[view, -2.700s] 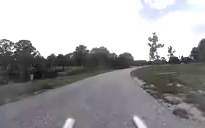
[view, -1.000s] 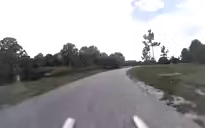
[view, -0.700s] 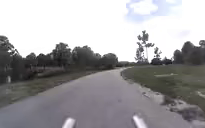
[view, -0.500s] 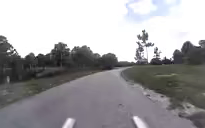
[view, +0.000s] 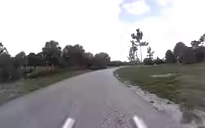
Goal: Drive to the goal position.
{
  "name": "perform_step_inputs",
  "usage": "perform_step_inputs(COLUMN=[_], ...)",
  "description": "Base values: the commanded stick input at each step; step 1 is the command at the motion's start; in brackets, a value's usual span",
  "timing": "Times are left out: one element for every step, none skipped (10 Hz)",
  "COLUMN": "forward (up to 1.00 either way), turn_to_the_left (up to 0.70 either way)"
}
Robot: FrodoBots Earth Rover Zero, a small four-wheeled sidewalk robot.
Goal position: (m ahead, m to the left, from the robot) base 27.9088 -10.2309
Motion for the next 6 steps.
perform_step_inputs(forward=[0.85,0.85,0.85,0.85,0.85,0.85], turn_to_the_left=[0.00,0.00,0.00,0.00,0.00,0.00])
